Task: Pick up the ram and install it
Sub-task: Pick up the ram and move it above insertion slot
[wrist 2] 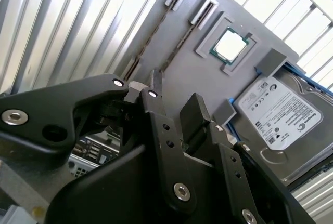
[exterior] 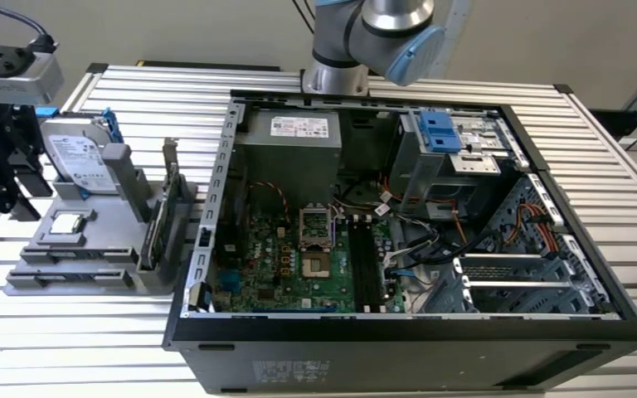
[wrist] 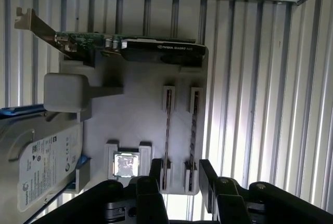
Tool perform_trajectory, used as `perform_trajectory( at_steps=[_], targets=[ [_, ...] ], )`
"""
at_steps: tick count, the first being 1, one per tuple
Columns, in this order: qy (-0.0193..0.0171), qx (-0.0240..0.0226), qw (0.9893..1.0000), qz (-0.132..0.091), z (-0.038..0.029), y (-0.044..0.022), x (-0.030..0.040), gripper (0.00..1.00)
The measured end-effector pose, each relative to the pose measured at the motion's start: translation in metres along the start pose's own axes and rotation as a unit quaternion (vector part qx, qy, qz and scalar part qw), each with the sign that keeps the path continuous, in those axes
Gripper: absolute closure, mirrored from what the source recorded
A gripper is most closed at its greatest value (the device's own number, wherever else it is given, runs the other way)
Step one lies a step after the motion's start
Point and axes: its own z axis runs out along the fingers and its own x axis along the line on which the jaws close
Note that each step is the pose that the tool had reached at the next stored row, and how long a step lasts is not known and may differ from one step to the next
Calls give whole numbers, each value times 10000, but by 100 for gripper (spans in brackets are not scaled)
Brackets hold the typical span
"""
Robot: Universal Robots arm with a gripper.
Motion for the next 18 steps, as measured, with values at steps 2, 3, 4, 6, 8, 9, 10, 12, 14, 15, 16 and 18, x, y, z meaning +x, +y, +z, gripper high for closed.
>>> perform_trajectory(
  at_steps=[2,3,4,6,8,9,10,12,14,15,16,18],
  targets=[
    [0,-1,10000,0,15,0,0,0],
    [0,0,10000,0,20,0,0,0],
    [0,-1,10000,0,26,0,0,0],
    [0,-1,10000,-1,39,0,0,0],
    [0,3,10000,0,52,0,0,0],
    [0,5,10000,0,59,0,0,0],
    [0,8,10000,0,65,0,0,0],
    [-1,14,10000,-1,78,1,0,0],
    [0,21,10000,0,92,1,0,0],
    [0,24,10000,0,99,0,0,0],
    [0,28,10000,0,105,1,0,0],
    [0,36,10000,-1,118,1,0,0]
  ],
)
